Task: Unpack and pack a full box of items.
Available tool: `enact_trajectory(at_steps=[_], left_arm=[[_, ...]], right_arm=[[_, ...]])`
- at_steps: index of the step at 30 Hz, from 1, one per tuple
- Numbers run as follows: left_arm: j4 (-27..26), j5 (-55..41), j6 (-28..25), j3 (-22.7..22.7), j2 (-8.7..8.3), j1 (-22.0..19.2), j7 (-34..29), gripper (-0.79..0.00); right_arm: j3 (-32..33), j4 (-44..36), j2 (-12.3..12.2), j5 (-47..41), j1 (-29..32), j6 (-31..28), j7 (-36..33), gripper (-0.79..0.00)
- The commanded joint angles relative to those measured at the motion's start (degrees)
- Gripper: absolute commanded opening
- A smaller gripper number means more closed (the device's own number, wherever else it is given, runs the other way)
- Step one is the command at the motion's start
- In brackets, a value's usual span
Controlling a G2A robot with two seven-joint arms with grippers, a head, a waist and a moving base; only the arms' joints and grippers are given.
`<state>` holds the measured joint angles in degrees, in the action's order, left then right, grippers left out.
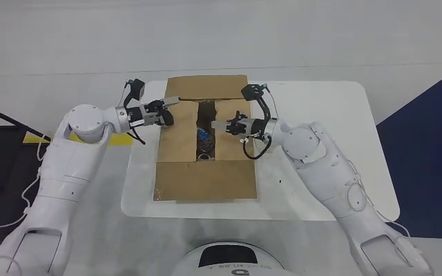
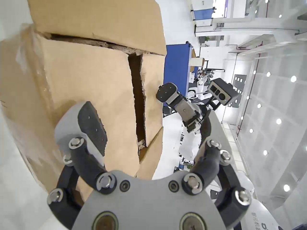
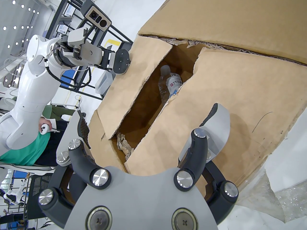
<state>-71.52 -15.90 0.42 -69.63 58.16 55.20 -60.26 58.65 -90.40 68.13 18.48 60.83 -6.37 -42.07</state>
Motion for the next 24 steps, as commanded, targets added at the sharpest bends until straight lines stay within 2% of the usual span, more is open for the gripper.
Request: enact_trajectory(at_steps=[1,17,21,24], left_arm=[[0.1,0.7,-0.1,0.0,-0.05,-0.2,0.1,0.000],[-0.2,4.8,-0.8,1.4,-0.19,-0.7,0.0,0.000],[-1.4,5.5,-3.7,1.8,-0.03,-1.2,1.3,0.000],[-1.5,5.4,-4.0,2.5,0.24,-2.0,1.9,0.000]], right_arm=[[0.0,0.0,0.0,0.0,0.0,0.0,0.0,0.000],[0.0,0.0,0.0,0.0,0.0,0.0,0.0,0.000],[0.0,0.0,0.0,0.0,0.0,0.0,0.0,0.000],[0.0,0.0,0.0,0.0,0.0,0.0,0.0,0.000]])
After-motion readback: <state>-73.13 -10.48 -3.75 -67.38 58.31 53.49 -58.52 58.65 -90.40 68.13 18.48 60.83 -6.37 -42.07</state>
